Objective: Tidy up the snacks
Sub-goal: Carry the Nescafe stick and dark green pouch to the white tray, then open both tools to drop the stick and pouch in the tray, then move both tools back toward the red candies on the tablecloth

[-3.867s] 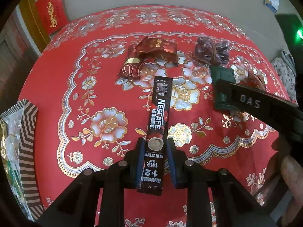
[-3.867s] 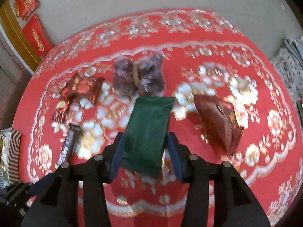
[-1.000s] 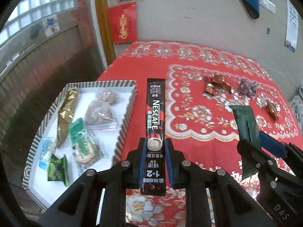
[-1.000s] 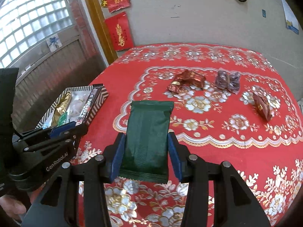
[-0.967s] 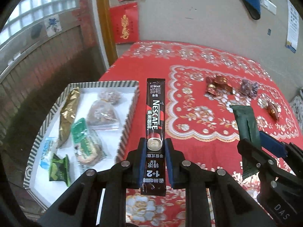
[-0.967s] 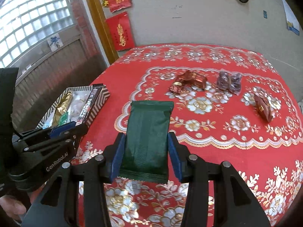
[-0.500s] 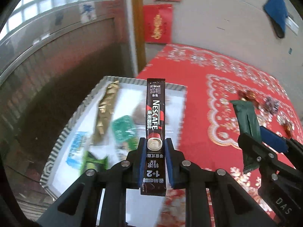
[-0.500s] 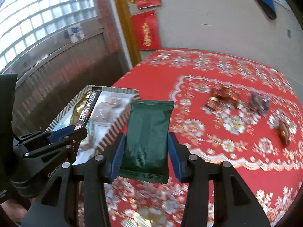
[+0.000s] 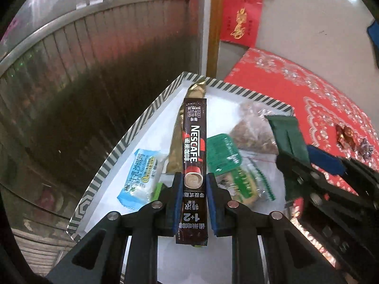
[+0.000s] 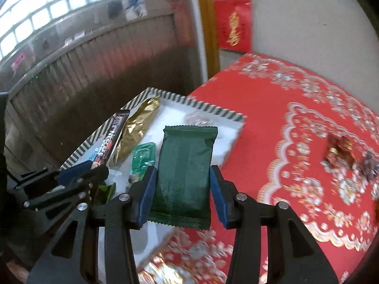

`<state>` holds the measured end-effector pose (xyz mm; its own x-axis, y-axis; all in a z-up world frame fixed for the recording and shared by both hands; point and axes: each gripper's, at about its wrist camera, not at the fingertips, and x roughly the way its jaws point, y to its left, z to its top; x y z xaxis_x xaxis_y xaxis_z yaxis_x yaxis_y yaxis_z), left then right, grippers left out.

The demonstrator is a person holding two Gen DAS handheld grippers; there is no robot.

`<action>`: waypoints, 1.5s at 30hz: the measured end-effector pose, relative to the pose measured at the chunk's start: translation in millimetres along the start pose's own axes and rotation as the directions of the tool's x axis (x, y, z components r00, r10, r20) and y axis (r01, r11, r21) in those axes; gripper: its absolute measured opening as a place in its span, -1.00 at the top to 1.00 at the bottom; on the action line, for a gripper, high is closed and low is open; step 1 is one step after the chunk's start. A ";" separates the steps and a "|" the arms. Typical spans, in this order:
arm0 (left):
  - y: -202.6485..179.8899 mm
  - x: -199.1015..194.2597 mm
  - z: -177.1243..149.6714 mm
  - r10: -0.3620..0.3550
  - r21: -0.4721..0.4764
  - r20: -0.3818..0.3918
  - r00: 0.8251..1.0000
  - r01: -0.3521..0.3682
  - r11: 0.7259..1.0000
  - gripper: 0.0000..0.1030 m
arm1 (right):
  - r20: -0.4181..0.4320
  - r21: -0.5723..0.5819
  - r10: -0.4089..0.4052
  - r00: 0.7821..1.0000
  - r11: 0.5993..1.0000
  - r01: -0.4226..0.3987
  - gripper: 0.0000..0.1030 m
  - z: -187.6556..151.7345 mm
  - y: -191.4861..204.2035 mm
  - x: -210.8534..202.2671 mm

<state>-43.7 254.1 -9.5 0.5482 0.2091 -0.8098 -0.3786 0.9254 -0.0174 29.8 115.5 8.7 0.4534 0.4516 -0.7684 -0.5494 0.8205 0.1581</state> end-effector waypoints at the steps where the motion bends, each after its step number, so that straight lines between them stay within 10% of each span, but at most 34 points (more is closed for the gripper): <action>1: 2.0 2.7 -0.9 0.005 -0.002 -0.006 1.000 -0.005 1.000 0.63 | -0.010 -0.006 -0.002 1.000 1.000 0.002 0.15 2.5 2.6 7.9; 20: 14.2 14.5 -8.2 0.099 -0.026 -0.017 0.995 -0.099 0.995 0.48 | -0.083 0.027 0.062 0.995 0.998 -0.060 0.04 -2.1 12.9 43.8; 28: 24.4 0.8 -3.5 0.137 -0.071 0.051 0.989 -0.133 0.988 -0.44 | -0.014 0.050 0.044 0.999 0.998 -0.043 0.04 0.5 8.6 20.5; 45: -53.0 -32.4 0.4 0.042 0.025 0.123 0.992 -0.045 0.999 -0.55 | 0.033 0.148 -0.039 0.999 0.988 0.033 0.04 -43.3 -53.0 -48.9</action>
<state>-41.1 198.4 17.8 0.6193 0.2849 -0.7317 -0.3845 0.9225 0.0337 6.4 34.8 11.0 0.4976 0.4310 -0.7527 -0.4241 0.8779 0.2223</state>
